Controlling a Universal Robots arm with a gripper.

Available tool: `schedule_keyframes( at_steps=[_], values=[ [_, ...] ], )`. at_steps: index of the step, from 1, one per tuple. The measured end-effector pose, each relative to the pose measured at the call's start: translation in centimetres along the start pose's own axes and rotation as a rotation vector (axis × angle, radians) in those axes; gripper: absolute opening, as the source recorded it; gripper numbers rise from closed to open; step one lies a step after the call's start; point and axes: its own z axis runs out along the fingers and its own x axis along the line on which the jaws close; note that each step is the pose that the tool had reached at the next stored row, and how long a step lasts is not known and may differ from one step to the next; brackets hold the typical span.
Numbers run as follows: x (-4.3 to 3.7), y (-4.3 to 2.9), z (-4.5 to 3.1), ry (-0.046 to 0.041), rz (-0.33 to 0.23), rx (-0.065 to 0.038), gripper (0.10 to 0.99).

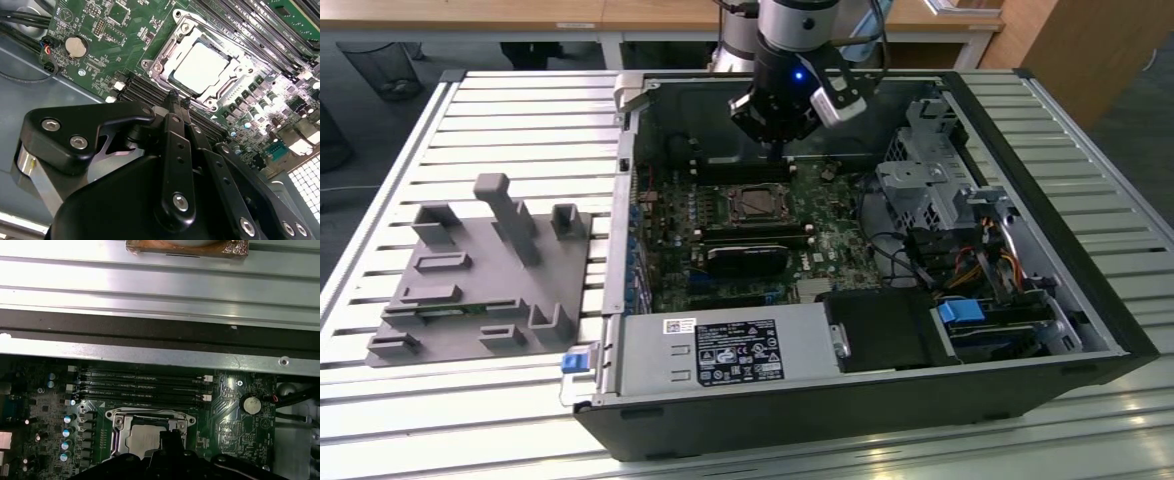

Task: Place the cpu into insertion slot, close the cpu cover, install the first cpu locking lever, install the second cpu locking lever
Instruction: 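Install the second cpu locking lever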

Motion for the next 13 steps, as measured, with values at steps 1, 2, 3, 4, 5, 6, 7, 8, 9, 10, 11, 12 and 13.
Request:
schedule_keyframes(
  at_steps=[1,2,3,4,5,6,7,8,9,10,11,12,13],
  values=[
    [0.0,-0.02,0.0,0.0,0.0,0.0,0.106],
    [0.0,-0.04,0.0,0.0,0.0,0.0,0.106],
    [0.0,-0.06,0.0,0.0,0.0,0.0,0.106],
    [0.0,-0.08,-0.01,0.0,0.0,0.0,0.106],
    [0.01,-0.1,-0.01,0.0,0.0,0.0,0.106],
    [0.01,-0.18,-0.01,0.0,0.0,0.0,0.106],
    [0.01,-0.27,-0.02,0.0,0.0,0.0,0.106],
    [0.01,-0.28,-0.02,0.0,0.0,0.0,0.106],
    [0.01,-0.3,-0.02,0.0,0.0,0.0,0.106],
    [0.02,-0.32,-0.02,0.0,0.0,0.0,0.106],
    [0.02,-0.34,-0.03,0.0001,0.0,0.0,0.106],
    [0.02,-0.36,-0.03,0.0,0.0,0.0,0.106],
    [0.02,-0.38,-0.03,0.0001,0.0,0.0,0.106]
  ],
)
